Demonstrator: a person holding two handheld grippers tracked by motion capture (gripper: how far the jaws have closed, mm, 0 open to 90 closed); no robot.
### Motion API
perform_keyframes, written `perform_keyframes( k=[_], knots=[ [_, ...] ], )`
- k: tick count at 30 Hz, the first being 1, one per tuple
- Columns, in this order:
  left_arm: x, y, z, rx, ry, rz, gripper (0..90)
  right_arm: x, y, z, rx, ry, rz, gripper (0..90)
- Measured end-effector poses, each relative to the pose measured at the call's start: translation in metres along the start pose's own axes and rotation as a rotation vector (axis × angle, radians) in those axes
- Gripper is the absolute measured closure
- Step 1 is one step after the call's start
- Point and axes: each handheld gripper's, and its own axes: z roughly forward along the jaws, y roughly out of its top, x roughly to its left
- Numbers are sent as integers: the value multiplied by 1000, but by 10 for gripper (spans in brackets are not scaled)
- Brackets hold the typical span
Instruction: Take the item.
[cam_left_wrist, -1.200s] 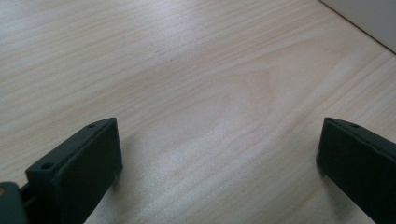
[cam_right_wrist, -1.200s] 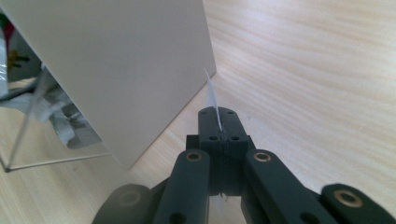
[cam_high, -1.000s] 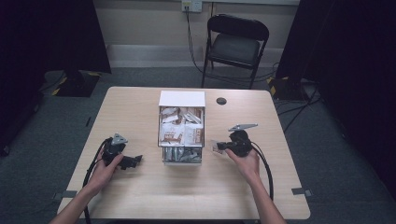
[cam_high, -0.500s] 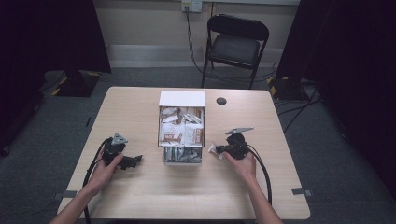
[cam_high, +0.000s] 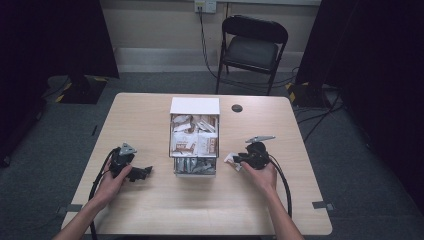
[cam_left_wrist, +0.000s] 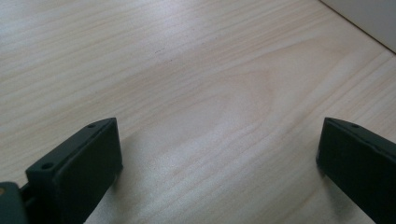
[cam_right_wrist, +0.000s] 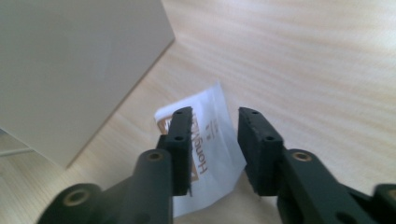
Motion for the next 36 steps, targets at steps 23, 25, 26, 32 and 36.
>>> perform_keyframes(
  k=[23,25,26,32,36],
  knots=[
    [0,0,0,0,0,0,0,2,-2,-63,-134,-60,56,307],
    [0,0,0,0,0,0,0,2,-6,-69,-151,-68,67,288],
    [0,0,0,0,0,0,0,1,-8,-72,-156,-71,72,275],
    [0,0,0,0,0,0,0,-3,-16,-84,-159,-113,85,217],
    [0,0,0,0,0,0,0,-3,-20,-96,-154,-144,80,187]
  ],
)
